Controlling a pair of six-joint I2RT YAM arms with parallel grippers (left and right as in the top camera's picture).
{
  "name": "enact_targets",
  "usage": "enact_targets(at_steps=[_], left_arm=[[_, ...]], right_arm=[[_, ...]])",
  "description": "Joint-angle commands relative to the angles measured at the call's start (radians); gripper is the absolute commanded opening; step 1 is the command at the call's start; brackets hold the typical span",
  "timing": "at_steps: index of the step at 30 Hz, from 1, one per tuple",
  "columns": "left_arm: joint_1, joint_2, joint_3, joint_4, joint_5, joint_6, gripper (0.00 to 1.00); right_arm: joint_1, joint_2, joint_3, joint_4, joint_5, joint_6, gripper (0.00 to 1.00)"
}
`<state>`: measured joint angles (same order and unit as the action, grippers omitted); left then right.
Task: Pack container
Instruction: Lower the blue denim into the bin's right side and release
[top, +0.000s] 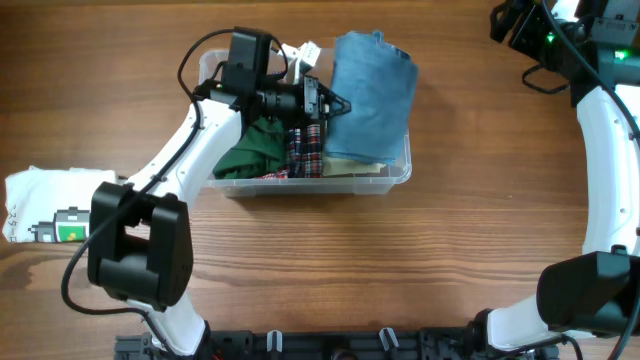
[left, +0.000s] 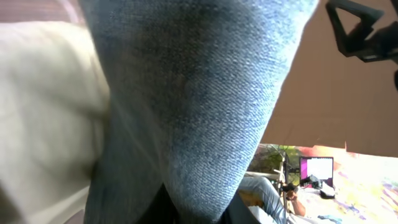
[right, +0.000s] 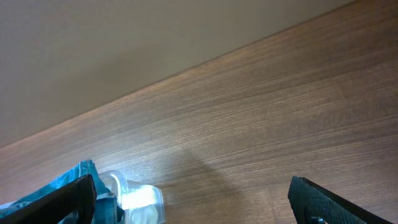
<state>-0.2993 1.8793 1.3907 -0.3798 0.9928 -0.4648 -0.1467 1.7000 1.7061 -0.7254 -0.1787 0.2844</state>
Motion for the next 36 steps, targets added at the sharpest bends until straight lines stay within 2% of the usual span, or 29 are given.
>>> enact_targets(at_steps=[1,7,10,12,13,15,19,24,30,36], left_arm=[[0.021,0.015,-0.053,0.006,0.001,0.016,0.04],[0.067,0.015,-0.101,0.006,-0.026,0.015,0.04],[0.067,0.015,-0.101,0.006,-0.026,0.016,0.09],[0.067,0.015,-0.101,0.007,-0.025,0.016,0.26],[0.067,0.015,-0.101,0.007,-0.025,0.016,0.41],[0.067,0.011,-0.101,0.007,-0.025,0.016,0.62],[0.069,-0.032,-0.099,0.038,-0.025,0.016,0.71],[0.072,-0.166,-0.067,0.044,-0.093,0.016,0.72],[0.057,-0.355,-0.066,-0.036,-0.259,0.048,0.67],[-0.063,-0.36,-0.066,-0.081,-0.562,0.069,0.56]], right_arm=[[0.002,0.011,-0.006,0.003,0.007,0.007,1.0],[0.002,0.011,-0.006,0.003,0.007,0.007,1.0],[0.002,0.011,-0.006,0.003,0.007,0.007,1.0],[0.002,0.011,-0.006,0.003,0.007,0.007,1.0],[0.002,0.011,-0.006,0.003,0.007,0.006,1.0],[0.002,0.011,-0.006,0.003,0.007,0.006,1.0],[0.002,0.011,-0.006,0.003,0.007,0.007,1.0],[0.002,0.011,-0.006,0.003,0.007,0.007,1.0],[0.002,0.011,-0.006,0.003,0.007,0.007,1.0],[0.002,0.011,-0.006,0.003,0.007,0.007,1.0]])
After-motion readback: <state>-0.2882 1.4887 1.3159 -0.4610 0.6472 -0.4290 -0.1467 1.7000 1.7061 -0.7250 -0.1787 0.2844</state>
